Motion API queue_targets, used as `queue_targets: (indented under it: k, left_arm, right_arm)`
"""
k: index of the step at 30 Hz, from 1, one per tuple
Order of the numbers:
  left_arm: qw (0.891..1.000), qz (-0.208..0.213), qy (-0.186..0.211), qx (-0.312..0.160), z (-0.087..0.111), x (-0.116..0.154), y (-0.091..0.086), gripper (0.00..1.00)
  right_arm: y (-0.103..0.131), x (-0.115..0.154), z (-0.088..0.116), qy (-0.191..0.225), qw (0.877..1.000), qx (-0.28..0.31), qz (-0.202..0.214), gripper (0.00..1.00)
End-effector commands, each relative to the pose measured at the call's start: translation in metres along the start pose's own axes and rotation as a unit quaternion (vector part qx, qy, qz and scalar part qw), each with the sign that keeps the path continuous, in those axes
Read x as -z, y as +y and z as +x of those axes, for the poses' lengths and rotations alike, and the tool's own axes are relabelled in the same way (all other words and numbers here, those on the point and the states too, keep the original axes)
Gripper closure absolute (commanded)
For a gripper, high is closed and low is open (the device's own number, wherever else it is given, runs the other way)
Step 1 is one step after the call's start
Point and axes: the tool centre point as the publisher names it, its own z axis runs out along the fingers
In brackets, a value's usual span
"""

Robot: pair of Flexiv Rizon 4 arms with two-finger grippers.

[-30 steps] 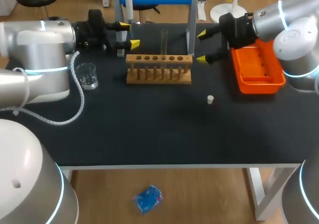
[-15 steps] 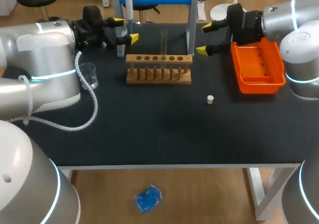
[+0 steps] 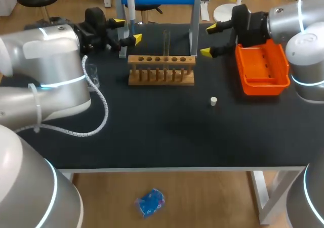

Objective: Invert the test tube, pick up the pipette, mount the tip to pipette, aspirate from beaker and dispense into the tube, eject the tip, return the pipette, and cap with the stopper.

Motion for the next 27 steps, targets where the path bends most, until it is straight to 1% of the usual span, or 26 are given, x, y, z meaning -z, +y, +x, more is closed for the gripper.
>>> queue_targets:
  k: [1, 2, 4, 5, 7, 11, 13, 14, 18, 20, 22, 27]
  left_arm:
    - [0.999, -0.004, -0.035, 0.004, 0.002, -0.006, -0.003, 0.0]
    - [0.999, -0.009, -0.047, 0.005, 0.001, -0.007, -0.004, 0.0]
    - [0.999, -0.014, -0.05, 0.008, -0.003, -0.007, -0.005, 0.0]
    - [0.998, -0.018, -0.06, 0.009, -0.006, -0.008, -0.006, 0.0]
    - [0.998, -0.021, -0.061, 0.017, -0.01, -0.008, -0.007, 0.0]
    - [0.997, -0.03, -0.073, 0.014, -0.015, -0.008, -0.009, 0.0]
    - [0.996, -0.032, -0.078, 0.021, -0.016, -0.005, -0.009, 0.0]
    - [0.995, -0.036, -0.089, 0.019, -0.017, -0.003, -0.008, 0.0]
    - [0.994, -0.039, -0.101, 0.024, -0.021, 0.007, -0.003, 0.0]
    - [0.993, -0.044, -0.11, 0.03, -0.023, 0.014, 0.0, 0.0]
    - [0.993, -0.051, -0.107, 0.028, -0.025, 0.021, 0.004, 0.0]
    - [0.99, -0.068, -0.122, 0.032, -0.035, 0.045, 0.018, 0.0]
  right_arm:
    - [0.001, -0.004, 0.003, -0.004, 1.0, -0.015, -0.008, 0.0]
    - [0.002, -0.004, 0.003, -0.008, 1.0, -0.024, -0.015, 0.0]
    - [0.004, -0.005, 0.003, -0.013, 0.999, -0.037, -0.024, 0.0]
    - [0.005, -0.006, 0.002, -0.016, 0.999, -0.044, -0.027, 0.0]
    - [0.007, -0.007, 0.004, -0.017, 0.999, -0.043, -0.029, 0.0]
    - [0.01, -0.007, 0.006, -0.016, 0.998, -0.043, -0.034, 0.0]
    - [0.011, -0.007, 0.01, -0.008, 0.998, -0.043, -0.034, 0.0]
    - [0.012, -0.007, 0.012, -0.006, 0.999, -0.043, -0.034, 0.0]
    - [0.015, -0.007, 0.025, 0.007, 0.999, -0.039, -0.03, 0.0]
    - [0.017, -0.008, 0.035, 0.018, 0.999, -0.035, -0.029, 0.0]
    - [0.02, -0.011, 0.046, 0.027, 0.999, -0.029, -0.028, 0.0]
    - [0.025, -0.02, 0.071, 0.045, 0.999, -0.02, -0.023, 0.0]
